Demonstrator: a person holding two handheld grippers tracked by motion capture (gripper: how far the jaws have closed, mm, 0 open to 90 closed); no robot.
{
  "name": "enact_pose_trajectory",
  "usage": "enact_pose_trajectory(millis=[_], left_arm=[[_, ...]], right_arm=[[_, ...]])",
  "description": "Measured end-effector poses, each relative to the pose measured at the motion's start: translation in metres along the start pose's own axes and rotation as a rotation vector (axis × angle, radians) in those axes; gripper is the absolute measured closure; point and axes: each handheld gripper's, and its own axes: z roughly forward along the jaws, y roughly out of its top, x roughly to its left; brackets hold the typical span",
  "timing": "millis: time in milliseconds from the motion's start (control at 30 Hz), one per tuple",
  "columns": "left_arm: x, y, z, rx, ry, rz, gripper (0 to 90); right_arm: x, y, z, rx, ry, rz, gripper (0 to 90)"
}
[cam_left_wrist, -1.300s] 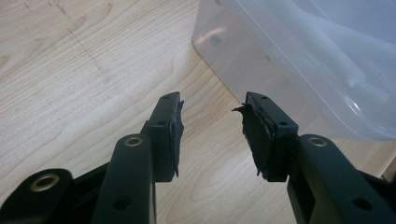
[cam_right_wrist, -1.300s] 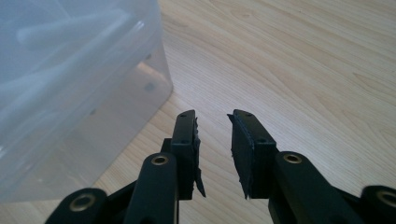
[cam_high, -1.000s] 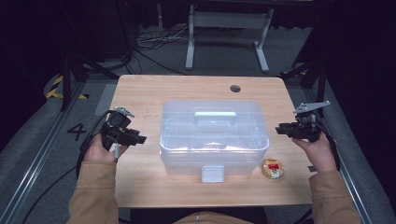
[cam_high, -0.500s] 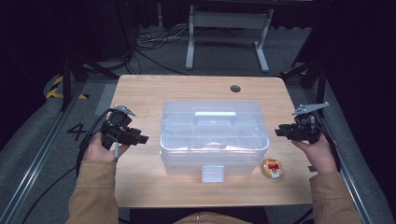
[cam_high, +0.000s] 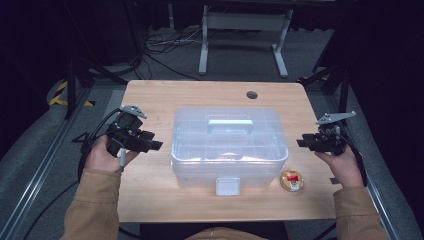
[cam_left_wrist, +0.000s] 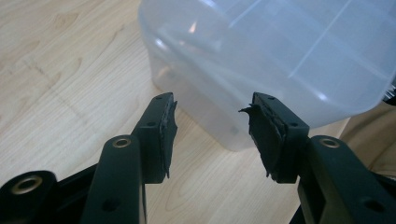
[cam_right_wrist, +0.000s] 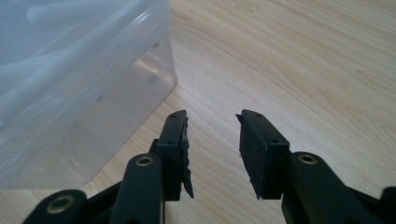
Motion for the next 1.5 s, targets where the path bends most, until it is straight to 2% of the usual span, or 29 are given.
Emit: enact_pose_trajectory(millis=[333,600,667,1100,1500], left_arm=[[-0.011,0.028,0.0,-0.002,-0.019,0.048,50.3],[-0.02,0.046,0.002,-0.006,-0.03,0.093,48.0],[-0.021,0.049,0.003,-0.01,-0.039,0.09,47.7],[-0.034,0.077,0.025,0.012,-0.076,0.136,47.3],[-0.04,0.102,0.047,0.029,-0.101,0.151,45.6]], right_arm=[[-0.003,-0.005,0.001,0.008,0.003,0.027,60.7],[-0.003,-0.006,0.0,0.006,0.0,0.021,60.0],[-0.003,-0.006,0.001,0.005,0.0,0.016,60.0],[-0.002,-0.014,-0.005,0.008,0.0,0.031,60.0],[-0.003,-0.017,-0.006,0.002,0.001,0.038,59.4]])
